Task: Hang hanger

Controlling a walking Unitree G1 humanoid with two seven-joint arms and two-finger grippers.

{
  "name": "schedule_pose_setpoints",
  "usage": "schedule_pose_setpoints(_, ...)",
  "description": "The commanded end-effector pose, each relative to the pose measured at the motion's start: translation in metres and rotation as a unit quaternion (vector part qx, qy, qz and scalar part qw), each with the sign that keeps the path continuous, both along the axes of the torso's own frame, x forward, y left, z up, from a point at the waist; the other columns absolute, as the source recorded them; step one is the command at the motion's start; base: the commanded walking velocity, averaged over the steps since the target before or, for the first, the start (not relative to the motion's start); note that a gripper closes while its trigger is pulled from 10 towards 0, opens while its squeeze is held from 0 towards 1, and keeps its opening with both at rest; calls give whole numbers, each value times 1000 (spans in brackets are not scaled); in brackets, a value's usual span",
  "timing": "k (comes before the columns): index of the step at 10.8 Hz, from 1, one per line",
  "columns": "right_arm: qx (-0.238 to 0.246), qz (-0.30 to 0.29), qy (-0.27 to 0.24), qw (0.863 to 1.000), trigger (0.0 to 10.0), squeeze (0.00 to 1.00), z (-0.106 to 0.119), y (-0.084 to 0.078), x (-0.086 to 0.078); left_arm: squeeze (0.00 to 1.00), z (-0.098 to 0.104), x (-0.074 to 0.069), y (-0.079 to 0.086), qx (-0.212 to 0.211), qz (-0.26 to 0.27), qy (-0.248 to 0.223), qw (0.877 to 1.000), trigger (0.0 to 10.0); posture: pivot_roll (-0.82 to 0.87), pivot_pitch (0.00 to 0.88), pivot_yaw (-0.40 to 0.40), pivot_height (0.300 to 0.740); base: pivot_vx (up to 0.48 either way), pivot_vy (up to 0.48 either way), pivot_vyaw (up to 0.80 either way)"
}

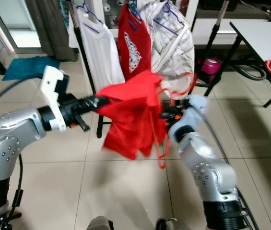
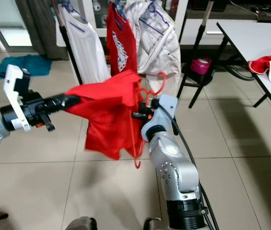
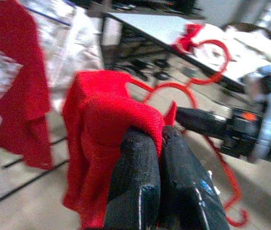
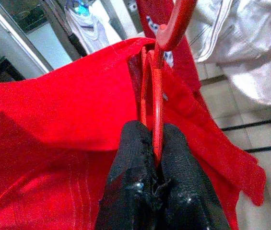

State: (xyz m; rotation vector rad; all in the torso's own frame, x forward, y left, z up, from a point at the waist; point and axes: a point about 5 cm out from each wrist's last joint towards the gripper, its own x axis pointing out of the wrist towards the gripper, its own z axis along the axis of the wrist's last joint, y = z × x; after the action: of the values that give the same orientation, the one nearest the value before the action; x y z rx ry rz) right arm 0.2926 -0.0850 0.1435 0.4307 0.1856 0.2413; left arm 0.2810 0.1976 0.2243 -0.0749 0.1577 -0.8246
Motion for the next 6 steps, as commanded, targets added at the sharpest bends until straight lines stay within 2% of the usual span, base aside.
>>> schedule_pose_setpoints(1, 100, 0, 4, 995, 10000, 0, 5, 25, -6, 0, 5, 2, 11, 27, 32, -25, 999, 0, 137, 96, 18, 740, 0, 0, 0)
schedule_pose_setpoints(2, 146, -24, -2, 989, 10000, 0, 9, 20, -3, 0, 0, 3, 19, 77, 44, -27, 996, 0, 139, 90, 19, 740, 0, 0, 0)
schedule_pose_setpoints(3, 127, 10, 3, 992, 10000, 0, 6, 23, -4, 0, -12, 3, 26, 161, 40, -30, 986, 0, 138, 80, 22, 740, 0, 0, 0)
schedule_pose_setpoints(4, 90, 73, 28, 993, 10000, 0, -3, 33, -10, 0, -12, 5, 27, 166, 46, -39, 984, 0, 134, 74, 23, 740, 0, 0, 0)
schedule_pose_setpoints(5, 41, 154, 81, 984, 10000, 0, -23, 48, -24, 0, -1, 13, 22, 132, 60, -74, 987, 0, 135, 70, 22, 740, 0, 0, 0)
schedule_pose_setpoints(6, 58, 150, 96, 982, 10000, 0, -27, 54, -25, 0, 8, 17, 15, 115, 46, -105, 987, 0, 139, 69, 20, 740, 0, 0, 0)
